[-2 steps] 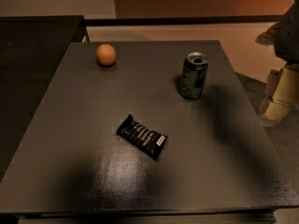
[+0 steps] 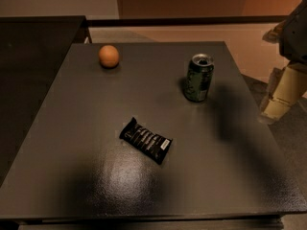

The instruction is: Move green can near rxbar chocolate

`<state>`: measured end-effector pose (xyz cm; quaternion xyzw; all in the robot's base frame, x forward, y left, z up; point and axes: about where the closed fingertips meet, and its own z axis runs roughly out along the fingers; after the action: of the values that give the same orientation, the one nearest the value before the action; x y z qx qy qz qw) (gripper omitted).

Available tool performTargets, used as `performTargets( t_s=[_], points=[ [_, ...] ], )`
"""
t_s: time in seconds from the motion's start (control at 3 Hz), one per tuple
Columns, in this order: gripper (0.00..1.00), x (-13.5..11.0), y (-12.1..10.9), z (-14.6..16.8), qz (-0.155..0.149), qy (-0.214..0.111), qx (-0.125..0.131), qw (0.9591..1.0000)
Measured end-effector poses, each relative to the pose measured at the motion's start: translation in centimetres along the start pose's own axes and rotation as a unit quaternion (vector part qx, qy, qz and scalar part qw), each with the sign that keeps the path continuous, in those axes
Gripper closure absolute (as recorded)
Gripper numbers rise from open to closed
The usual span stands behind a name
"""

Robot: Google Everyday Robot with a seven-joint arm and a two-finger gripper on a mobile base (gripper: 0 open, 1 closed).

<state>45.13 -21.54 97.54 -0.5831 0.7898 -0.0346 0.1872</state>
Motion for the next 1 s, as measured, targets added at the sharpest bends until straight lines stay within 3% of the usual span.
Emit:
performTargets(
  t_s=[0.67,1.0],
  points=[
    [0.00,-1.5,-4.3,2.5,0.041,-0.057,0.031,0.9970],
    [0.00,-2.7,-6.0,4.4,0.044,-0.086,0.017,0.9952]
  ],
)
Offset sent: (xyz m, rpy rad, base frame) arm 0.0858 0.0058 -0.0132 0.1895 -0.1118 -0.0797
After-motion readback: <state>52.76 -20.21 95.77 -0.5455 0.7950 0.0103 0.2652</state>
